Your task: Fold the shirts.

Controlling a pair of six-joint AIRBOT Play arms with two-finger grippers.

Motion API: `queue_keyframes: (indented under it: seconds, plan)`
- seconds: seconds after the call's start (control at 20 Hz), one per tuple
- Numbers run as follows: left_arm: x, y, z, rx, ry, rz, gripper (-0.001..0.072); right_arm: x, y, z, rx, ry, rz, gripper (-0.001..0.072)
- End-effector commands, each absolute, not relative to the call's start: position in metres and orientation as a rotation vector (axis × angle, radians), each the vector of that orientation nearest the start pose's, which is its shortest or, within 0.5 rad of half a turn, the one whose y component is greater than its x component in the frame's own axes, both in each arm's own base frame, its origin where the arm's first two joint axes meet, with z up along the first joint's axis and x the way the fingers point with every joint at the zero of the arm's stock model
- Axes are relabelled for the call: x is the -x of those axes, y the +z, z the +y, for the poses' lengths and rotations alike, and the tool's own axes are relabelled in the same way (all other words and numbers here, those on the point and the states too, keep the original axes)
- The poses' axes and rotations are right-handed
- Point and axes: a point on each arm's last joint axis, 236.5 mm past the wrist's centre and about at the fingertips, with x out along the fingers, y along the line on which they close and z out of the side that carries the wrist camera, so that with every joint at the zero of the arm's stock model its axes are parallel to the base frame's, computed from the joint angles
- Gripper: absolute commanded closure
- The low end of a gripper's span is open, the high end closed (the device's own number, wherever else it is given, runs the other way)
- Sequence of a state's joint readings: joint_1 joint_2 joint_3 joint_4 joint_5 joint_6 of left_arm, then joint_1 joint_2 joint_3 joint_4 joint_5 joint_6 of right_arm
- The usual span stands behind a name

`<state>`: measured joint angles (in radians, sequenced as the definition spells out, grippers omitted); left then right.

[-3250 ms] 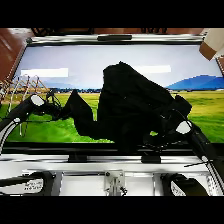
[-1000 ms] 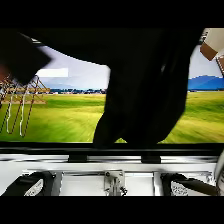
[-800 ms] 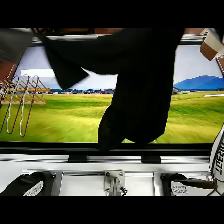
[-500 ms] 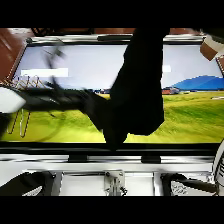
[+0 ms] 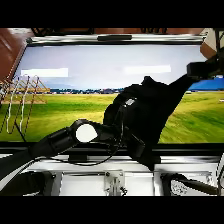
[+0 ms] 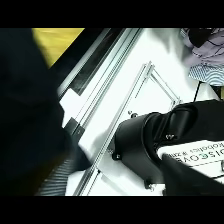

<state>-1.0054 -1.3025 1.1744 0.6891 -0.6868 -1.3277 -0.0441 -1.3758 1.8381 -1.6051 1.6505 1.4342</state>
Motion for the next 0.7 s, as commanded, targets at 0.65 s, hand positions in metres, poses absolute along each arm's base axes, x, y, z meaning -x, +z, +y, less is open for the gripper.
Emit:
queue_keyframes:
  seconds: [0.65]
  plan:
    - [-0.342,-0.011,-0.263,0.382,-0.734,1.481,0.0029,-0.343,0.065,-0.003,-0.019,0.072,1.502,0.0658]
